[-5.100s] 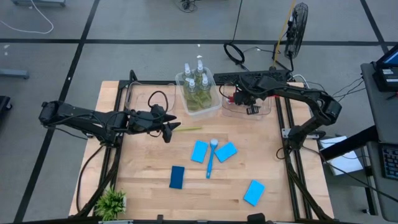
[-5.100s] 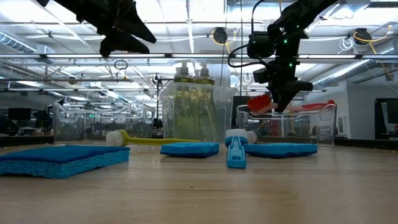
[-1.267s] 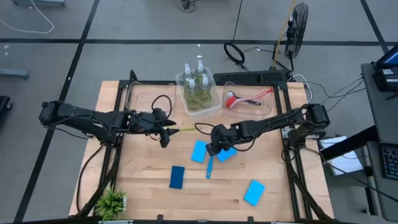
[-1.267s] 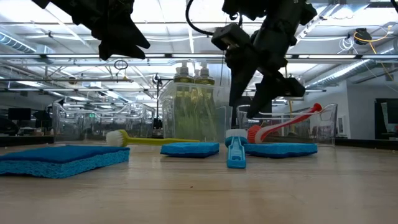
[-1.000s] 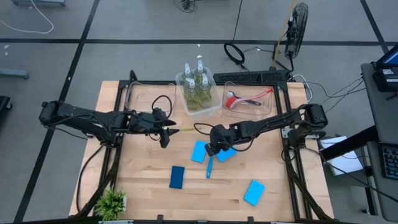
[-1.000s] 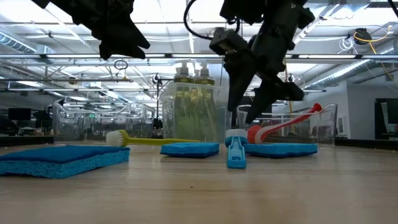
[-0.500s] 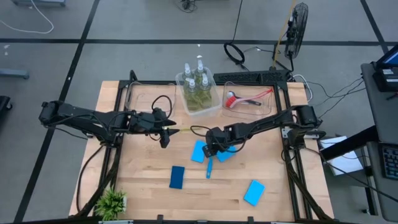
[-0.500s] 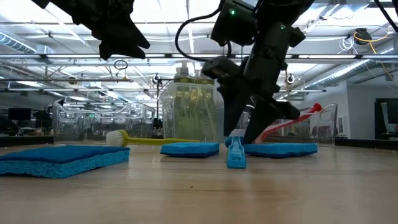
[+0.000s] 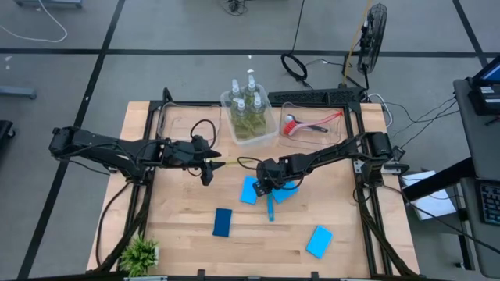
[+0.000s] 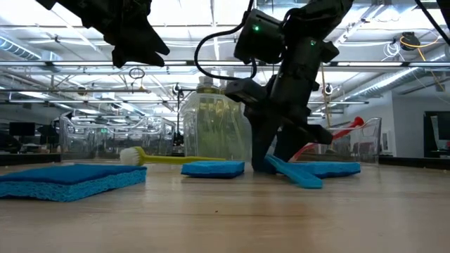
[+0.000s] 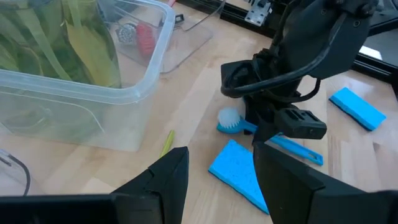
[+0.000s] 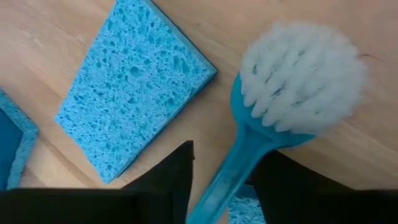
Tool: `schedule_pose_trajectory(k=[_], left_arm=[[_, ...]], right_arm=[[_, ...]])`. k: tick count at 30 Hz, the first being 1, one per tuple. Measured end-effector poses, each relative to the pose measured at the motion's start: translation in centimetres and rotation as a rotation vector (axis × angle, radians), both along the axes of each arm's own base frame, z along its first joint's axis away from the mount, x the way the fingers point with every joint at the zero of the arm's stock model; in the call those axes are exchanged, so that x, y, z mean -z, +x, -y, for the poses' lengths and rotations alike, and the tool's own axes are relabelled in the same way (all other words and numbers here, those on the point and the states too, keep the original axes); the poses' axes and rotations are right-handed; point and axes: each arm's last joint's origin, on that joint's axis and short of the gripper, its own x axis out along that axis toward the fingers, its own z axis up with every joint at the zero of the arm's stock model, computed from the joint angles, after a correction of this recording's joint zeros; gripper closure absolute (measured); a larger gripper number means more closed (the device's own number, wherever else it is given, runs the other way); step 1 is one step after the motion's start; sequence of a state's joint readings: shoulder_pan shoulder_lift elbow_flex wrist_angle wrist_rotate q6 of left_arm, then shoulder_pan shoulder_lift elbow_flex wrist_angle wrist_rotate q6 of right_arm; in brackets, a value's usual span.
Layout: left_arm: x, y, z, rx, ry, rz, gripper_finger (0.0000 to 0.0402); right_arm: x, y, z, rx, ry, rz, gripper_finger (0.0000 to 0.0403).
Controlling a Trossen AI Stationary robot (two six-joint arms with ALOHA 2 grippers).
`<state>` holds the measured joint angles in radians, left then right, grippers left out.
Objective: Pick & Place Kitchen Sink Supplies
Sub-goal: Put the blue dish brush into the right transparent bin
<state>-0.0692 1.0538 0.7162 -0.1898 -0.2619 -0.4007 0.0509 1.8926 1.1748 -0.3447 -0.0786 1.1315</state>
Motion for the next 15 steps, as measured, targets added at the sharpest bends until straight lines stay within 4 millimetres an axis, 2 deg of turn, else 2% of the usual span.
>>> schedule_pose_trajectory(k=[8,12,15], left_arm=[[0.0,0.0,0.0,0.0,0.0,0.0,0.0219],[0.0,0.0,0.0,0.0,0.0,0.0,0.0219],[0.0,0.0,0.0,0.0,0.0,0.0,0.022]], right_arm=[[-0.7,-0.1,0.5,-0.001,-0.041,0.033,0.0349],[-2.5,-0.1,0.7,0.006,-0.061,0.108,0.0383],[-4.1,-0.2,0.6,0.001,-0.062,0.171,0.0393]])
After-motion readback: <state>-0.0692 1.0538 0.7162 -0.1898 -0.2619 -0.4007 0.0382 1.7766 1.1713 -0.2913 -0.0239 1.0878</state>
